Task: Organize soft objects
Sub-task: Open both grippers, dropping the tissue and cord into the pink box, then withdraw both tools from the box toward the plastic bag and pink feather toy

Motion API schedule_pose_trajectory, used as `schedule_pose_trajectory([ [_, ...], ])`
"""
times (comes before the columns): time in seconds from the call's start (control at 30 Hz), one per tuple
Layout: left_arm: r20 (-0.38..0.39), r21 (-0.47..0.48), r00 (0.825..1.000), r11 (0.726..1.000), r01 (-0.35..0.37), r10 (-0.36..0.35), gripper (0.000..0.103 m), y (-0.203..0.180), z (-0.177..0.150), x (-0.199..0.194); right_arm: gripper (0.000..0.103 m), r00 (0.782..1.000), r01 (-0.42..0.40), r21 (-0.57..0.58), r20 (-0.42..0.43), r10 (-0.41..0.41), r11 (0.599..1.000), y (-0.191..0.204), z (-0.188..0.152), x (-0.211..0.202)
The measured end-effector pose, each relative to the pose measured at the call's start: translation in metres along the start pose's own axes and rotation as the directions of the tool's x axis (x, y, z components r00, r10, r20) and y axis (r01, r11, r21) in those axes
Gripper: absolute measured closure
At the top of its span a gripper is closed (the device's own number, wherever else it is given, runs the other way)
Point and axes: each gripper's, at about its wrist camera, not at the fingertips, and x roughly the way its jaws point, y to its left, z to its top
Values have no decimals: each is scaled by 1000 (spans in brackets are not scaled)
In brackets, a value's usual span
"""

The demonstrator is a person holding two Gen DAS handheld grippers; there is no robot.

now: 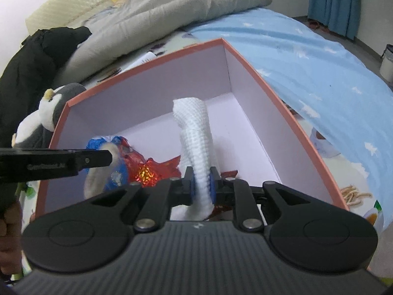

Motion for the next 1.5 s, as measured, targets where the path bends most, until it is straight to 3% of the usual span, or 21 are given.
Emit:
schedule_pose_trajectory([
  [0.03, 9, 2, 1000, 1000, -5, 5, 64, -1, 0, -4, 50, 1000, 2, 8, 1, -2, 1000, 0, 0, -2],
  [0.07, 15, 5, 1000, 1000, -8, 8, 64, -1, 0, -8, 44, 1000, -4, 14, 7, 4, 1000, -1, -1, -6],
  [0.5, 148, 30, 989, 999, -9, 5, 63, -17, -27, -112, 44, 989, -50, -5, 138, 50, 999, 28, -23, -92],
  [1.03, 304, -17, 951, 999, -47, 51, 57, -7, -143, -263, 44, 959, -96, -81, 260, 114, 992, 85, -99, -202],
  [1.17, 331, -35, 941, 998, -60, 69, 47, -3, -173, -293, 44, 956, -109, -95, 263, 131, 989, 98, -119, -217],
  [1.5, 381, -135, 911, 984, -114, 158, 42, 13, -250, -346, 44, 947, -167, -176, 246, 208, 970, 123, -153, -231],
])
